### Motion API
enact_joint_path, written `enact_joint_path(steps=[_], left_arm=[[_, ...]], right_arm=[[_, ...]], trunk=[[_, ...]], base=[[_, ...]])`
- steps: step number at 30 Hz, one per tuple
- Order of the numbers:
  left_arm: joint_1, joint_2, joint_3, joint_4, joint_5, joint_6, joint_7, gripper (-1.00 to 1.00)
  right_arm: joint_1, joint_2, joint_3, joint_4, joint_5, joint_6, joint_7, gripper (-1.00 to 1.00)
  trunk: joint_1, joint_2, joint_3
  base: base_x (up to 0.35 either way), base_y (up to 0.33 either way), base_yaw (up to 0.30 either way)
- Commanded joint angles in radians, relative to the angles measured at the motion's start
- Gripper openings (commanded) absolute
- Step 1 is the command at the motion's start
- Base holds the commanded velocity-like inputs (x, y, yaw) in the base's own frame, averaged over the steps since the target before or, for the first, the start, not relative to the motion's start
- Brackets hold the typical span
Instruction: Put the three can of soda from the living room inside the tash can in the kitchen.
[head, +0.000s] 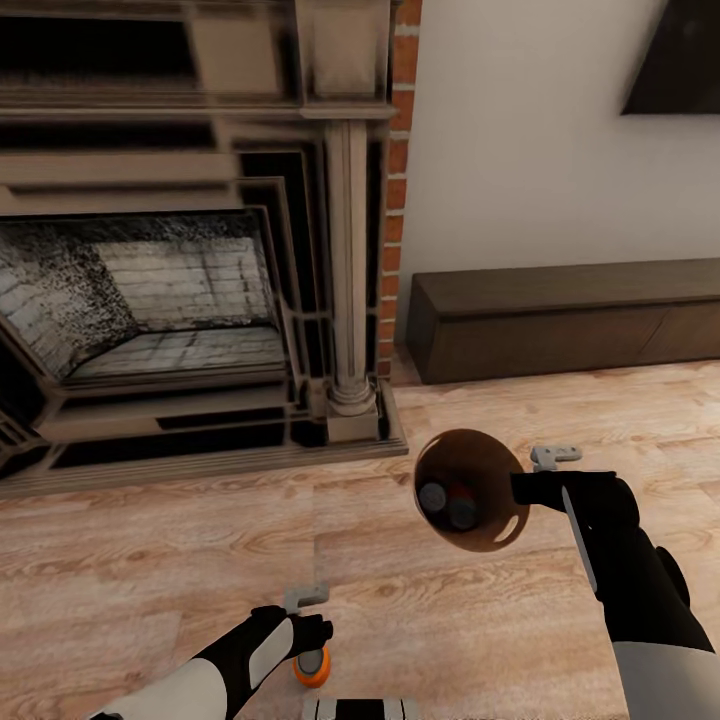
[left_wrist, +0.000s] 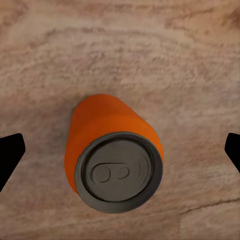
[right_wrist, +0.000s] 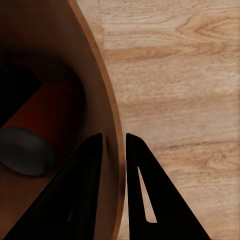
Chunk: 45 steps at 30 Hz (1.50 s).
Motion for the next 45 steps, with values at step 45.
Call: enact_joint_path(steps=[45], left_arm=[[0.0,0.001,0.0,-0.003,0.002,-0.045,0.001,1.0]], right_arm=[[-0.001,0.0,0.001,0.0,-0.019,0.002,0.005,-1.0]], trunk=[[0.008,-0.004,-0.07]], base=[[0.0,0.0,0.0]])
